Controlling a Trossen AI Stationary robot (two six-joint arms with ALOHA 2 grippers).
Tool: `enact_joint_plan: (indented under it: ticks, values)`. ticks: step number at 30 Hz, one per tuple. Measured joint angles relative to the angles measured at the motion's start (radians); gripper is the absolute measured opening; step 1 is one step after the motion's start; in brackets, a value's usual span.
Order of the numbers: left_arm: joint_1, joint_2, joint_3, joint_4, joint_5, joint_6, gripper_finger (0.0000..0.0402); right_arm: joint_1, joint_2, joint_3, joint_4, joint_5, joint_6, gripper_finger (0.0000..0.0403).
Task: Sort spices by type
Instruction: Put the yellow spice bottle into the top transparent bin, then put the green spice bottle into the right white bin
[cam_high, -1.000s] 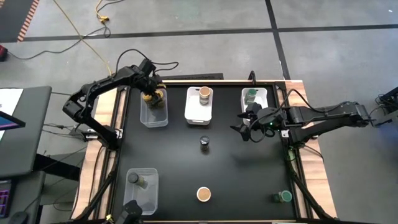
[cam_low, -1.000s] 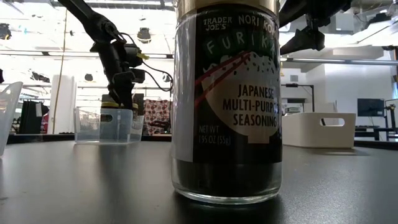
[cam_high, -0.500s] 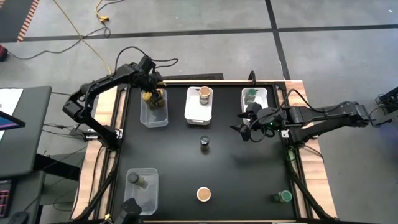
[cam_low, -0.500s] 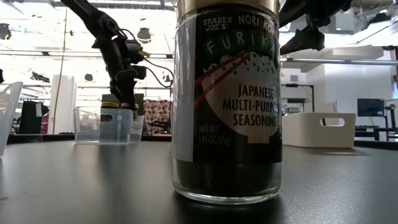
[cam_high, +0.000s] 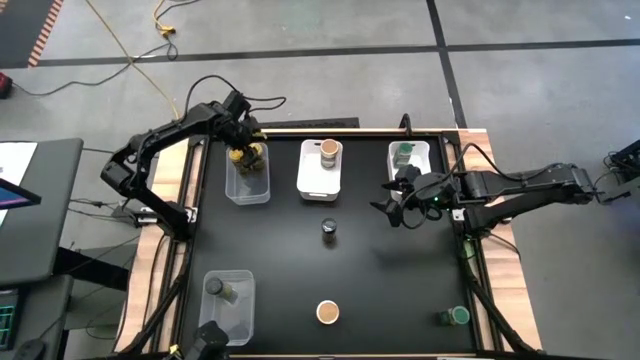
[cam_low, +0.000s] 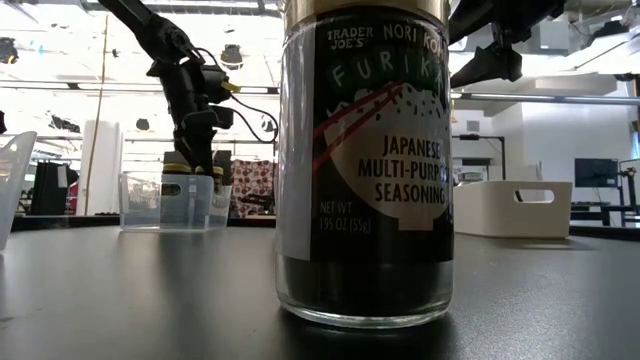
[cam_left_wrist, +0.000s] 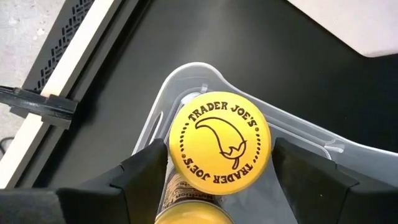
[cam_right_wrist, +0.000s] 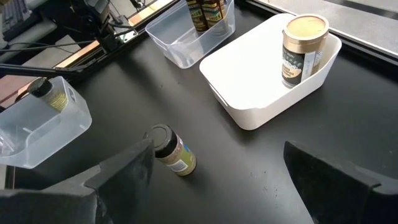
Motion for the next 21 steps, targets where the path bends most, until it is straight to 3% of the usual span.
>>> enact_joint_plan:
  ticks: [9, 21]
  values:
    - [0.0, 0.0, 0.0, 0.001, 0.0, 0.0, 0.0321, 0.0, 0.0, 0.0, 0.0, 0.0, 0.0, 0.0386]
    - [0.0, 0.0, 0.0, -0.007, -0.021, -0.019, 0.0321, 0.0, 0.0, 0.0, 0.0, 0.0, 0.003, 0.0386]
